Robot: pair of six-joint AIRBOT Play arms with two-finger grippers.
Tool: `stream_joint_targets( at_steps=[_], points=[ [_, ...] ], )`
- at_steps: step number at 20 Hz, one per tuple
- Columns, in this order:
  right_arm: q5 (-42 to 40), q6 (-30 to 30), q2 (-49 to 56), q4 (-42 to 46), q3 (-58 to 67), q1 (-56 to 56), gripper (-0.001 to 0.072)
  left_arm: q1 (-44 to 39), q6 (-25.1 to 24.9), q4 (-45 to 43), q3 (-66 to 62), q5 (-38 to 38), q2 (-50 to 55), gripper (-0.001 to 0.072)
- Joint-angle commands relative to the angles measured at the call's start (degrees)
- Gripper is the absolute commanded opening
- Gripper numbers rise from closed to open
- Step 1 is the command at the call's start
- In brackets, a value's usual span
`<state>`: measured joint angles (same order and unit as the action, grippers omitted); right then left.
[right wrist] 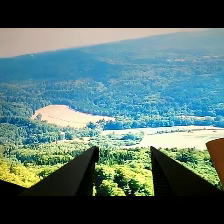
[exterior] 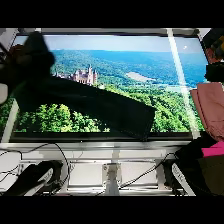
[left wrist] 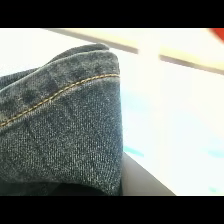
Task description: Fold the clothes and pants, and hang the long-sleeved shirts on hangers.
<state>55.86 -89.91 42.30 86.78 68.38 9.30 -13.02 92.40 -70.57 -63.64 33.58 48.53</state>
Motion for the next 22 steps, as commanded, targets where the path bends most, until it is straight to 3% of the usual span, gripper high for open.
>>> stream_joint_targets(
  at_steps=[1,6,10,12,15,16,18,19,21,22],
  points=[
    [-0.2,0.0,0.0,0.02,0.0,0.04,0.0371,-16.46,-0.26,3.78,0.02,0.22,-2.23,0.0051],
    [-2.05,0.0,0.0,0.02,0.02,0.04,0.0371,-35.71,-0.26,3.78,0.02,-2.45,6.84,0.0051],
    [-5.55,0.0,-0.07,0.07,0.07,0.04,0.0371,-47.12,-0.26,3.82,0.02,-15.76,18.88,0.0051],
    [-6.08,0.0,-0.13,0.07,0.07,0.04,0.037,-51.47,-0.26,3.8,0.0,-20.26,23.17,0.0052],
    [-5.88,0.0,-0.13,0.09,0.07,0.04,0.0371,-54.05,-0.31,3.72,0.02,-20.72,25.62,0.0063],
    [-5.86,0.0,-0.13,0.09,0.07,0.04,0.0371,-53.94,-0.31,2.75,0.02,-20.72,25.53,0.012],
    [-5.66,0.0,-0.13,0.09,0.07,0.04,0.0371,-52.41,-0.31,-1.57,0.02,-19.93,24.5,0.0573],
    [-5.31,0.0,-0.13,0.11,0.07,0.04,0.0371,-51.04,-0.31,-4.04,0.02,-18.25,23.43,0.0653],
    [-4.33,0.02,-0.13,0.61,0.07,0.04,0.0371,-46.86,-0.28,-10.23,0.02,-10.93,20.22,0.0621],
    [-3.87,0.04,-0.13,1.01,0.04,0.04,0.0371,-44.24,-0.28,-13.4,0.02,-5.99,18.12,0.0543]
  ],
)
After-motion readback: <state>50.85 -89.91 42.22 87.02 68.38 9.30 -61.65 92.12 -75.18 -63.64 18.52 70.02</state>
